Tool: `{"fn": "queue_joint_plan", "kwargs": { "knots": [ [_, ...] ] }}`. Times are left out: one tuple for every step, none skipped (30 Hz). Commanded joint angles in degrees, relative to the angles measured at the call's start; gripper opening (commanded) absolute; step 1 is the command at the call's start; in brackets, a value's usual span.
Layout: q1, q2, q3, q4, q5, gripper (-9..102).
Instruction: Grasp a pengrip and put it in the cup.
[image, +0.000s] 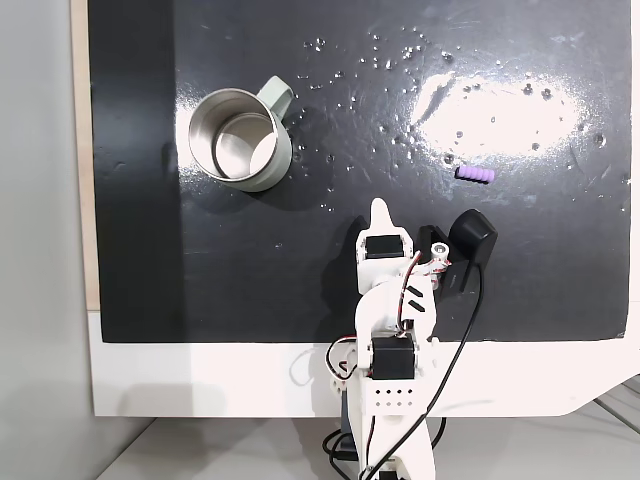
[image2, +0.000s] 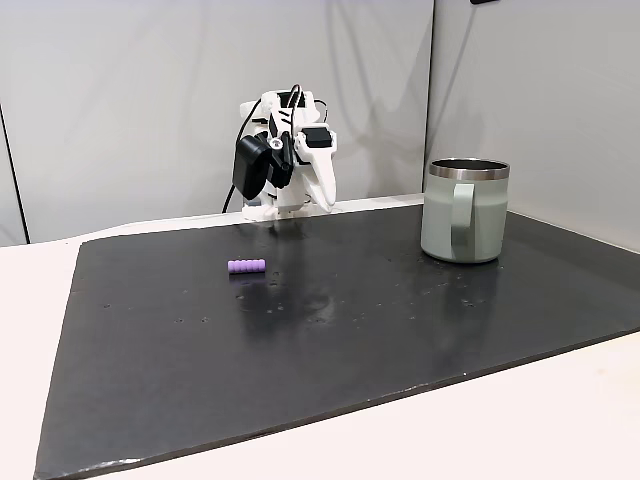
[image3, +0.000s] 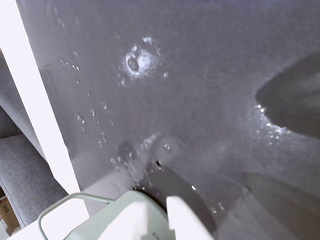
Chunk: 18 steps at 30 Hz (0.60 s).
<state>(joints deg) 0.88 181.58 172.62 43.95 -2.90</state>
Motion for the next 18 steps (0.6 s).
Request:
{"fn": "queue_joint_plan", "kwargs": {
  "knots": [
    [-0.2, 0.5, -0.4, -1.5, 0.8, 0],
    [-0.2, 0.5, -0.4, -1.5, 0.8, 0],
    [-0.2, 0.5, -0.4, -1.5, 0.8, 0],
    [-0.2, 0.5, -0.4, -1.5, 0.8, 0],
    [-0.2, 0.5, -0.4, -1.5, 0.8, 0],
    [-0.2, 0.5, -0.4, -1.5, 0.8, 0],
    [-0.2, 0.5, -0.4, -1.5, 0.8, 0],
    [-0.2, 0.5, -0.4, -1.5, 0.8, 0],
    [-0.2, 0.5, -0.4, -1.5, 0.8, 0],
    [-0.2, 0.5, -0.4, -1.5, 0.8, 0],
    [-0.2, 0.5, -0.4, -1.5, 0.8, 0],
    [-0.2, 0.5, -0.4, -1.5, 0.8, 0],
    [-0.2, 0.5, -0.4, -1.5, 0.8, 0],
    [-0.2, 0.5, -0.4, -1.5, 0.8, 0],
    [-0.2, 0.5, -0.5, -1.5, 0.7, 0],
    [0.2, 0.5, -0.9, -1.4, 1.0, 0],
    [1.0, 0.5, -2.1, -0.7, 1.4, 0],
    [1.8, 0.5, -4.0, 0.3, 1.7, 0]
  ]
}}
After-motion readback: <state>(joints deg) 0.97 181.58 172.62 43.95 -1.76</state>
